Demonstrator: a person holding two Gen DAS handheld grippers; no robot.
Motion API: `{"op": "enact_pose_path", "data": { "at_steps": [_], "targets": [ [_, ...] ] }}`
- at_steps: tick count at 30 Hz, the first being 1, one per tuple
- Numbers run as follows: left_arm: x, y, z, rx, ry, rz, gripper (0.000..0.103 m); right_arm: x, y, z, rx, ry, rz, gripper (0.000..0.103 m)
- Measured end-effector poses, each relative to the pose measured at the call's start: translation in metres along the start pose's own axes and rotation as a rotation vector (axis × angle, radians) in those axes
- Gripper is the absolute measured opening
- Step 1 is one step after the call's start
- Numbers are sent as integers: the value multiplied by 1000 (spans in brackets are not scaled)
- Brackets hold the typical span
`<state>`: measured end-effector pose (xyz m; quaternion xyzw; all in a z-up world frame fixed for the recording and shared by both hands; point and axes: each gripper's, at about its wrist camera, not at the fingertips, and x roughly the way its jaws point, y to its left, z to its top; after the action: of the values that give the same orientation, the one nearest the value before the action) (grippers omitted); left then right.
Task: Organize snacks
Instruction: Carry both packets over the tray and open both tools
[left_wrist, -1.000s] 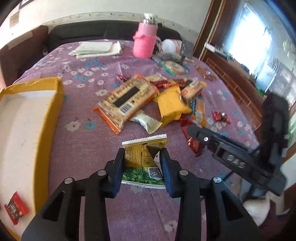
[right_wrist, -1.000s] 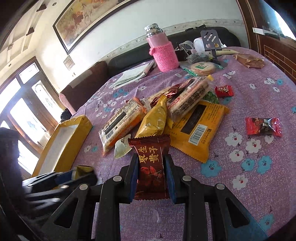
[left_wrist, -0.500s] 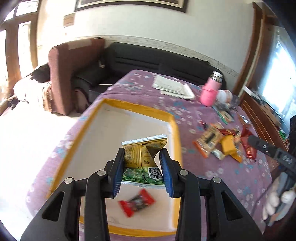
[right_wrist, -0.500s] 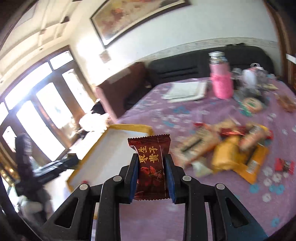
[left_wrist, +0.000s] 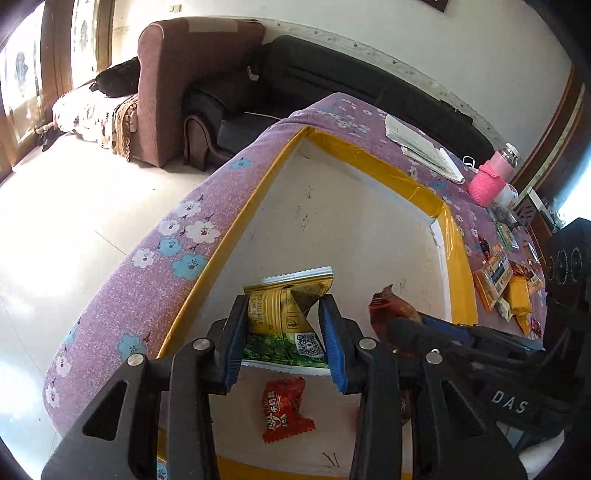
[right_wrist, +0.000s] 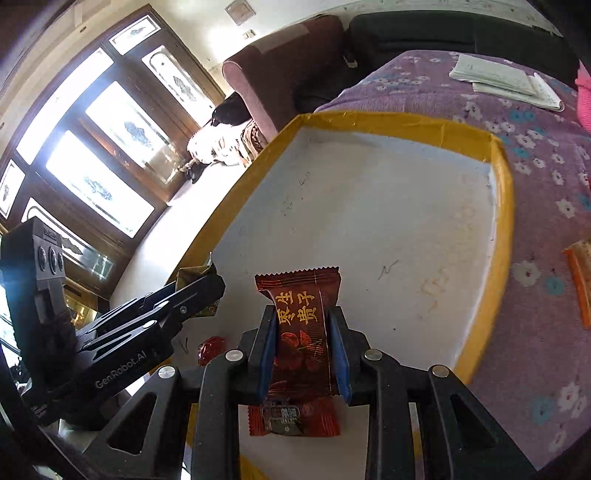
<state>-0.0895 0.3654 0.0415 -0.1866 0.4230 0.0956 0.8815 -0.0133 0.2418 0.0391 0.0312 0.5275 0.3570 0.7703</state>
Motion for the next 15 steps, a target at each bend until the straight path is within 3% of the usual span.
{"op": "enact_pose_path", "data": {
  "at_steps": [4, 9, 12, 14, 15],
  "targets": [
    [-6, 8, 2, -24, -17, -22, 37, 5, 7, 0, 5, -5, 8, 33],
    [-33, 5, -2, -46, -58, -19, 40, -28, 12, -3, -44, -73, -14, 38],
    [-57, -12, -8, -43, -112, 15, 55, -64, 1, -15, -40, -142, -9, 45],
    [-68, -32, -12, 2, -149, 55, 72, -84, -12, -24, -24, -190, -28, 49],
    [-71, -45, -14, 35, -161, 63, 72, -93, -20, -26, -8, -207, -38, 51]
  ]
}}
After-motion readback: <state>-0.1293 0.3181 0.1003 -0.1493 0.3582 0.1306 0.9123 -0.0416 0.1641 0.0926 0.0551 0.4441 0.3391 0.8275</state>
